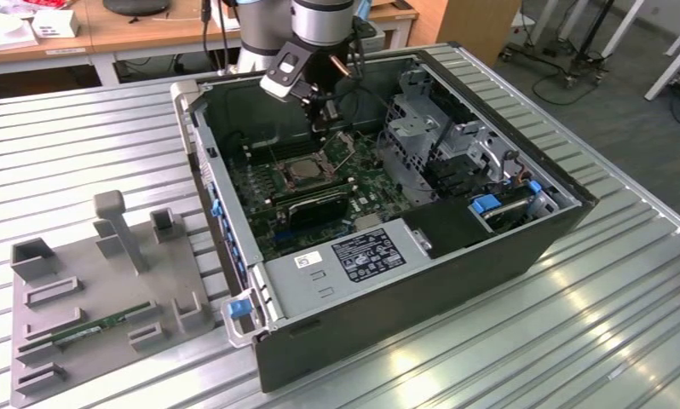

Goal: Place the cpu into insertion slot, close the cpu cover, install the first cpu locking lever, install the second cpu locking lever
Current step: 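Close the cpu cover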

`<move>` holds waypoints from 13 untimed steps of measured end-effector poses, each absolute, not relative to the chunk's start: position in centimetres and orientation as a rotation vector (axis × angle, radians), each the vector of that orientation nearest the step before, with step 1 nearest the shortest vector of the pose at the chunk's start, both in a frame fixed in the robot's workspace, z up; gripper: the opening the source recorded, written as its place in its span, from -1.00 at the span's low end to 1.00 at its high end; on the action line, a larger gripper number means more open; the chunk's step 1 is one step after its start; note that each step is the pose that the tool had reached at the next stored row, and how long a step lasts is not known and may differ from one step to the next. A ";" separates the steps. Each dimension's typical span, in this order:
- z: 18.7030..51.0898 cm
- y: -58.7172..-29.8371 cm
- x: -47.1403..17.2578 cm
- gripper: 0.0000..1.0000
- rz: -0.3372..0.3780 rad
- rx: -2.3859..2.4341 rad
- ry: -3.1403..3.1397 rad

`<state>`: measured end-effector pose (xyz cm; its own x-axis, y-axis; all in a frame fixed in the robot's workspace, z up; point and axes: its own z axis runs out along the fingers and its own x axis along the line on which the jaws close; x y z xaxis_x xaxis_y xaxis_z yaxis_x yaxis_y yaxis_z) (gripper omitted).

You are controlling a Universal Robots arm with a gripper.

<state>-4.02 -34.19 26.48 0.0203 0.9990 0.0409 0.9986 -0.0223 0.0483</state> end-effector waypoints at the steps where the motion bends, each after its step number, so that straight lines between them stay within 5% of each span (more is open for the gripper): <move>1: 26.5 -34.2 -3.9 -0.79 0.099 2.240 2.192; 13: 26.5 -34.2 -3.5 -0.79 0.099 2.240 2.192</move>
<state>-3.47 -34.19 26.48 0.0203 0.9990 0.0409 0.9986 -0.0222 0.0483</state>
